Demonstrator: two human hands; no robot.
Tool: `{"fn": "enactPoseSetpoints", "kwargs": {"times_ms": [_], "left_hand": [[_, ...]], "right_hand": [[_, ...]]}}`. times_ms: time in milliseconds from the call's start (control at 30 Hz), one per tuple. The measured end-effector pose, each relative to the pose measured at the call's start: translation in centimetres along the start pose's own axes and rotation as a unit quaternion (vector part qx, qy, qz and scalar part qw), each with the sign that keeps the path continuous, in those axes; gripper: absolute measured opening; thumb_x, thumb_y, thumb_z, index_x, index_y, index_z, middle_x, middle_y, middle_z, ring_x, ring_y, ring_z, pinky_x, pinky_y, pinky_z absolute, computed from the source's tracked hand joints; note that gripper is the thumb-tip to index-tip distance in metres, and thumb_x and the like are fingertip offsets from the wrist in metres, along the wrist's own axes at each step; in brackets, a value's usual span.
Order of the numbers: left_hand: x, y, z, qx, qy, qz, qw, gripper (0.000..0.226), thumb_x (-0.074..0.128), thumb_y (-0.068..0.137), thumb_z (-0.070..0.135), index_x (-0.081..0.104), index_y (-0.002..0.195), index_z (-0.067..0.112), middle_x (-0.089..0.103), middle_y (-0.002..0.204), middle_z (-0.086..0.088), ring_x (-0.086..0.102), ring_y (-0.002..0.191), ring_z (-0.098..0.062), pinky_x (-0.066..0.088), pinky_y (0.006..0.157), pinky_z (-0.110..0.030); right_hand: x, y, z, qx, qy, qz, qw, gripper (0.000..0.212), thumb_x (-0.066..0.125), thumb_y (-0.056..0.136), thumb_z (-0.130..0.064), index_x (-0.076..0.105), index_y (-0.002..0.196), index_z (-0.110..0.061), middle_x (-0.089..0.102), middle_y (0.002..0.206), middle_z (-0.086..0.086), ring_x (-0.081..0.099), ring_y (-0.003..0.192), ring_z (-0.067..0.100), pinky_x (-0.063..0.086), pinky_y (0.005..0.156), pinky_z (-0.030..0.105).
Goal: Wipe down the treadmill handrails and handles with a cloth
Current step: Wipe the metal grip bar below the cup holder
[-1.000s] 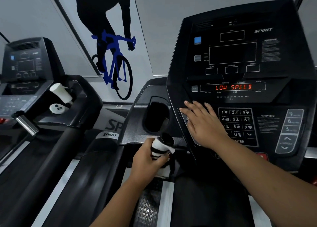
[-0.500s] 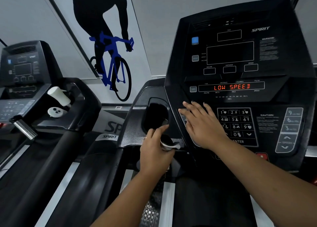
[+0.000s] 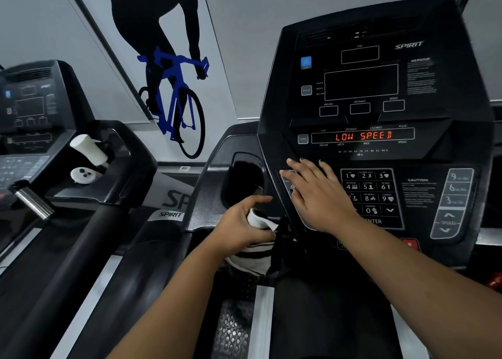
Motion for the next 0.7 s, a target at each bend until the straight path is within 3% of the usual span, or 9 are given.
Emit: {"fn": "enactPoseSetpoints", "kwargs": {"times_ms": [67,200,267,367,467,567,700], "left_hand": [[0.2,-0.2,-0.2,-0.018,0.067,0.049,0.996,0.066,0.087,0.062,0.027,0.049,0.116,0.028,0.065,0.098,0.011,0.064,0.086,-0.005,0.045,0.069,-0.012],[1.3,-1.7,-1.0,0.006,0.181,0.211,0.961,0.063,0.078,0.048,0.059,0.045,0.089,0.025,0.049,0.095,0.012,0.048,0.092,-0.010,0.042,0.073,-0.022],[2.1,-2.7,-1.5,0.021,0.188,0.250,0.950,0.057,0.073,0.053,0.063,0.050,0.092,0.029,0.048,0.095,0.017,0.051,0.093,-0.007,0.046,0.077,-0.028],[3.1,-4.3,-2.3,0.039,0.127,0.269,0.954,0.049,0.073,0.068,0.053,0.054,0.110,0.036,0.053,0.104,0.021,0.057,0.098,-0.002,0.051,0.083,-0.032],[3.1,-4.6,-2.8,0.047,0.131,0.246,0.959,0.048,0.074,0.074,0.038,0.055,0.118,0.038,0.060,0.106,0.021,0.059,0.100,0.002,0.052,0.085,-0.028],[1.9,-3.3,-2.2,0.006,0.122,0.181,0.976,0.038,0.077,0.066,0.034,0.060,0.101,0.037,0.067,0.091,0.018,0.064,0.086,0.002,0.055,0.077,-0.028],[-0.4,-0.8,-0.8,-0.048,0.034,-0.019,0.998,0.030,0.083,0.060,0.008,0.064,0.080,0.019,0.070,0.069,0.008,0.067,0.066,-0.007,0.056,0.062,-0.031]], "right_hand": [[0.0,-0.1,0.1,-0.001,0.000,0.003,1.000,0.047,0.029,0.097,-0.033,0.038,0.144,-0.030,0.029,0.158,-0.006,0.022,0.147,0.017,0.012,0.121,0.046],[0.1,-0.1,0.0,-0.004,-0.004,0.006,1.000,0.047,0.029,0.097,-0.033,0.040,0.143,-0.029,0.031,0.157,-0.005,0.022,0.147,0.018,0.012,0.121,0.045],[0.1,-0.1,0.0,-0.003,-0.008,0.002,1.000,0.049,0.026,0.097,-0.034,0.039,0.143,-0.029,0.030,0.157,-0.005,0.022,0.147,0.018,0.011,0.121,0.045],[0.1,-0.2,0.0,-0.002,-0.013,0.001,1.000,0.050,0.023,0.097,-0.035,0.038,0.144,-0.029,0.029,0.157,-0.005,0.021,0.147,0.018,0.011,0.121,0.045],[0.1,-0.2,-0.1,-0.001,-0.012,0.001,1.000,0.051,0.023,0.096,-0.035,0.039,0.144,-0.027,0.030,0.157,-0.004,0.021,0.147,0.019,0.012,0.121,0.046],[0.1,-0.2,-0.1,0.000,-0.017,-0.001,1.000,0.051,0.022,0.096,-0.035,0.038,0.144,-0.027,0.029,0.158,-0.004,0.021,0.148,0.019,0.012,0.121,0.046],[0.1,-0.1,-0.2,0.003,-0.013,-0.001,1.000,0.050,0.023,0.096,-0.035,0.039,0.143,-0.028,0.030,0.157,-0.004,0.022,0.147,0.019,0.013,0.121,0.047]]}}
Point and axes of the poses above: each hand's wrist, its own y-axis towards the middle knuckle, its own x-axis out of the palm, z = x × y, the point moved 1 cm from there along y, towards the middle knuckle
